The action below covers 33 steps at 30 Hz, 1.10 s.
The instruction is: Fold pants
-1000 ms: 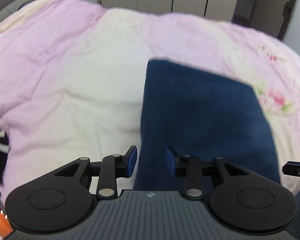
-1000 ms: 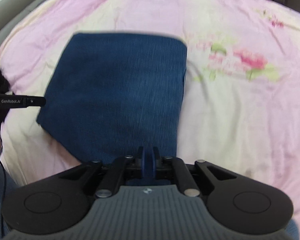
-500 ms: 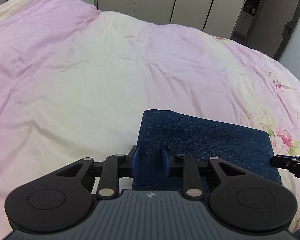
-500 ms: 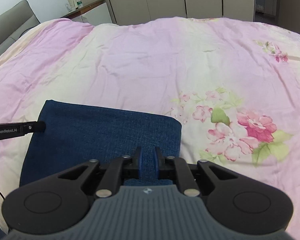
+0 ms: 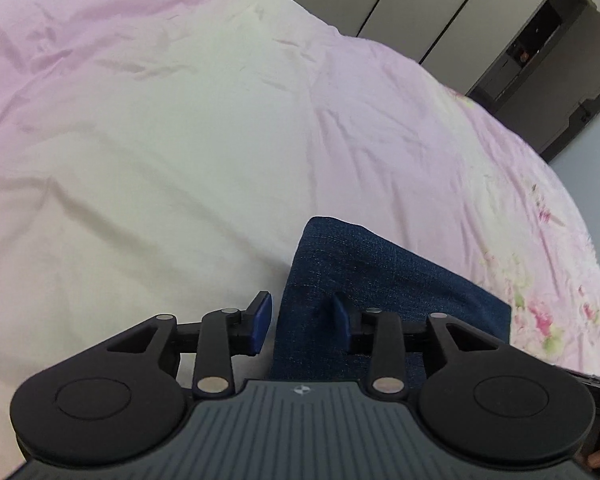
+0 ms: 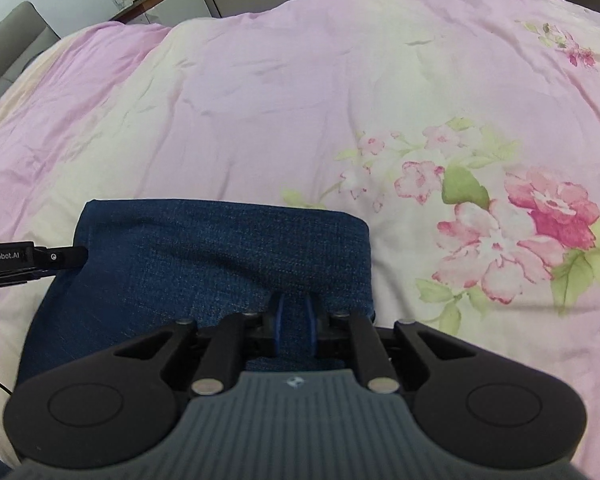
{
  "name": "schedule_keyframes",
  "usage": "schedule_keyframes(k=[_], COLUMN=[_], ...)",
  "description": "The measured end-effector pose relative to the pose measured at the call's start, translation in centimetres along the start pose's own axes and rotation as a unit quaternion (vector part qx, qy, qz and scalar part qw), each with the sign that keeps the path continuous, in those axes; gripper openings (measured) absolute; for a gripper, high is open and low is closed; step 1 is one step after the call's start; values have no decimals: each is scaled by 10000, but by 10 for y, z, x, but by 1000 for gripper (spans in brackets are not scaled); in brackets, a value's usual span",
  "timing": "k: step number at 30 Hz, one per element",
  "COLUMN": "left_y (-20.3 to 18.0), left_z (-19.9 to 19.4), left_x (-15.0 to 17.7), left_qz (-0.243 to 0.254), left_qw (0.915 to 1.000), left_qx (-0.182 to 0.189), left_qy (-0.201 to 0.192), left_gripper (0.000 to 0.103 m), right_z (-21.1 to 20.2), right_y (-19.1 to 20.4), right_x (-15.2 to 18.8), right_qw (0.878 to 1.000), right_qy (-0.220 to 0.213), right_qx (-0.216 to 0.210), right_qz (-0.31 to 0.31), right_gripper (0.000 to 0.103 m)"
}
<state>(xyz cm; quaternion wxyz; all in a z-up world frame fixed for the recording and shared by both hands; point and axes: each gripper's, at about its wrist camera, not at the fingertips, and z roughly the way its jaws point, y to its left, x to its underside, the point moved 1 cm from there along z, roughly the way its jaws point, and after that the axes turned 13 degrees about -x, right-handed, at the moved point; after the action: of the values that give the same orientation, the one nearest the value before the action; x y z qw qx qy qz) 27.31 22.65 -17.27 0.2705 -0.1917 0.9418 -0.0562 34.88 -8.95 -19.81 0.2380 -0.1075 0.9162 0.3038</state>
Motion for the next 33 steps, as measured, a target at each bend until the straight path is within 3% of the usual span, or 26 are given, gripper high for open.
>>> schedule_keyframes(k=[1,2,5,7,15,18,21,25,28,33], left_y=[5,11,34,47,64,68,69,60,54,42], left_z=[-7,-12,-18,-12,18,28,41,48,51,45], left_x=[0,0,3,12,50,53,57,56,55,56], left_qz=[-39,-105,-452,-646,-1085,-1217,-1278,-1089,-987,-798], left_qw=[9999,9998,9970,9927,9778,9714,9666,9693,9712,9779], left_qx=[88,169,529,777,1209,1400,1514,1480,1464,1270], left_qy=[35,79,348,658,1326,1485,1628,1633,1597,1458], left_gripper=[58,65,78,80,82,83,86,87,85,72], right_z=[-10,-18,-39,-49,-51,-44,-34,-24,-20,-11], right_y=[-2,-4,-14,-24,-70,-77,-87,-101,-100,-92], right_x=[1,3,16,29,76,80,86,93,93,91], right_qw=[9998,9991,9957,9916,9575,9485,9415,9198,9200,9292], right_qy=[-87,-191,-262,-264,-242,-225,-204,-192,-170,-208], right_qx=[-130,-267,-640,-845,-1633,-1844,-1978,-2357,-2399,-2347], right_qz=[133,260,614,945,2366,2566,2721,3131,3094,2848], right_gripper=[45,53,56,61,61,60,52,42,41,38])
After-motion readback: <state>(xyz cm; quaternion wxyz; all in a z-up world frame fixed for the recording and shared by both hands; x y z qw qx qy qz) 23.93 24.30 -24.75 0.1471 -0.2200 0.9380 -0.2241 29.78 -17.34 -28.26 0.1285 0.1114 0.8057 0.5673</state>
